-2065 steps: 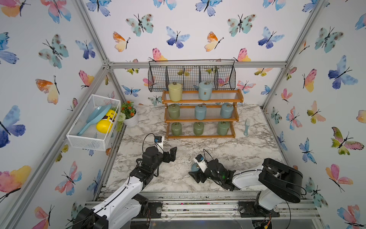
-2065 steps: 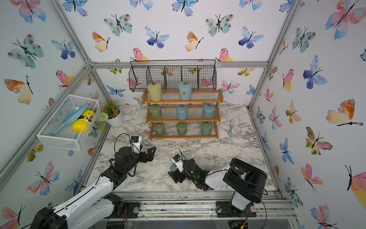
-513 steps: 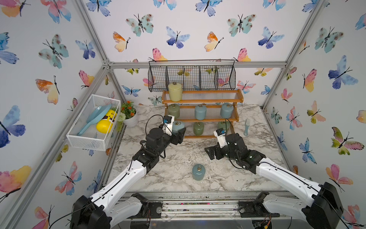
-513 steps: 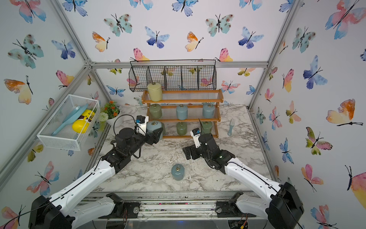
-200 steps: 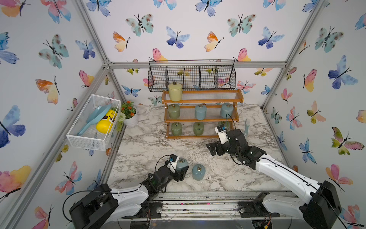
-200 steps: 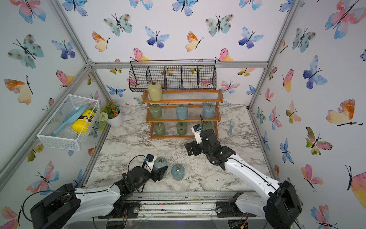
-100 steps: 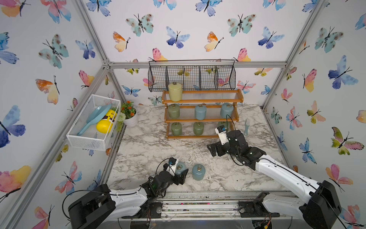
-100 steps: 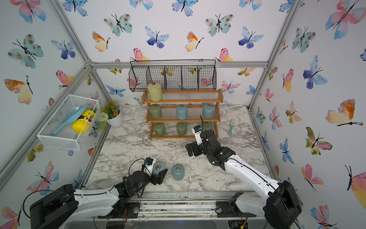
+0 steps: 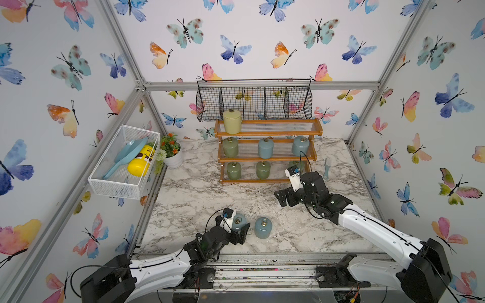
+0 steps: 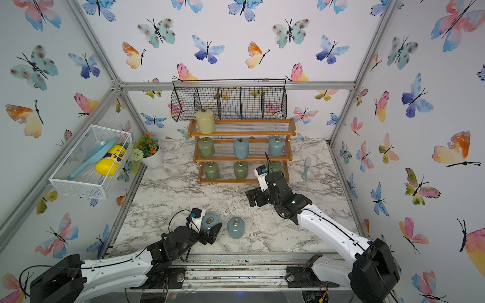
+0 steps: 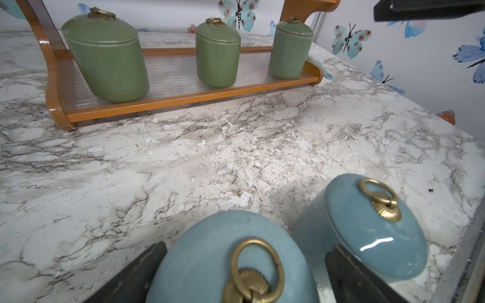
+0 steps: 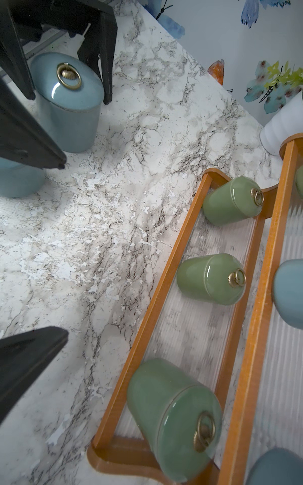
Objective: Remove the tea canisters from the shelf
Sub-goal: Place the tea canister at the center of the board, then pick up the tea canister from the shelf.
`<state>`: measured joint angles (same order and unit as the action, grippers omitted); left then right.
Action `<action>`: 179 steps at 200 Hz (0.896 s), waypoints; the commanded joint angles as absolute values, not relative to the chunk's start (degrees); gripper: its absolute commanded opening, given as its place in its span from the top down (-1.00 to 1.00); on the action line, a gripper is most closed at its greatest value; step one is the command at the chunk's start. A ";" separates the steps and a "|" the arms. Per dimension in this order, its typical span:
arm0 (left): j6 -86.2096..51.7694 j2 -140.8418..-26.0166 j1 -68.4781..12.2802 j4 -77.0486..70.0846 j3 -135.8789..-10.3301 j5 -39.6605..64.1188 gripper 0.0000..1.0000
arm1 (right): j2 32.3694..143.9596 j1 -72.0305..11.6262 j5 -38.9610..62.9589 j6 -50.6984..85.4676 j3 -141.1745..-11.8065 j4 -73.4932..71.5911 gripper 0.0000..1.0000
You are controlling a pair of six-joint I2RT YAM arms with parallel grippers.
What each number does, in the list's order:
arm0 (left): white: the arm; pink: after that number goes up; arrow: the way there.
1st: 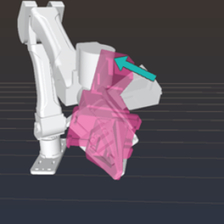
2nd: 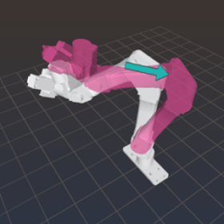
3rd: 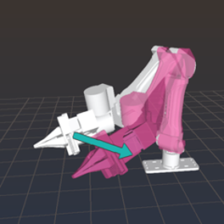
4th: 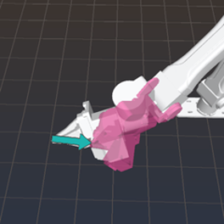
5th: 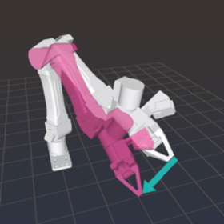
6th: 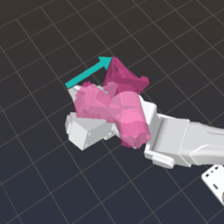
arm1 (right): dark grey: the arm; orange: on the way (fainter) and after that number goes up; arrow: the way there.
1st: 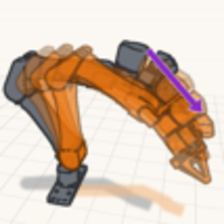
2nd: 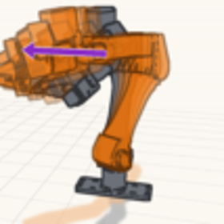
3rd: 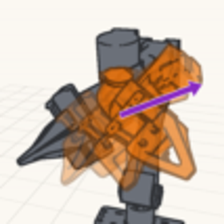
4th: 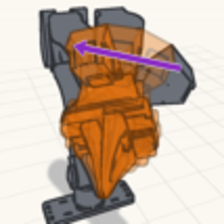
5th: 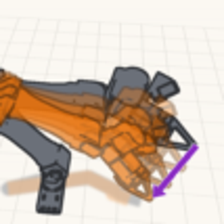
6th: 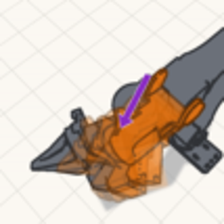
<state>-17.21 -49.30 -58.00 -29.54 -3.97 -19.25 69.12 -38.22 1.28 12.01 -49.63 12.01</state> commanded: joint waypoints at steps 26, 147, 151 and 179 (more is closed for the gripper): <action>-15.70 -41.01 -58.47 -15.36 -12.64 -24.34 -0.97 | 73.73 -37.40 2.45 8.38 -59.42 13.09 -1.00; -13.86 -43.17 -35.53 2.67 -26.50 0.61 -0.97 | 104.82 -36.30 15.35 -2.22 -104.40 14.66 -1.00; -13.80 -43.83 -34.75 3.22 -26.94 1.54 -0.97 | 105.88 -36.30 15.70 -2.47 -106.31 15.07 -1.00; -12.79 -48.30 -31.18 5.77 -29.36 5.00 -0.97 | 112.45 -36.30 16.97 -3.77 -117.47 16.95 -1.00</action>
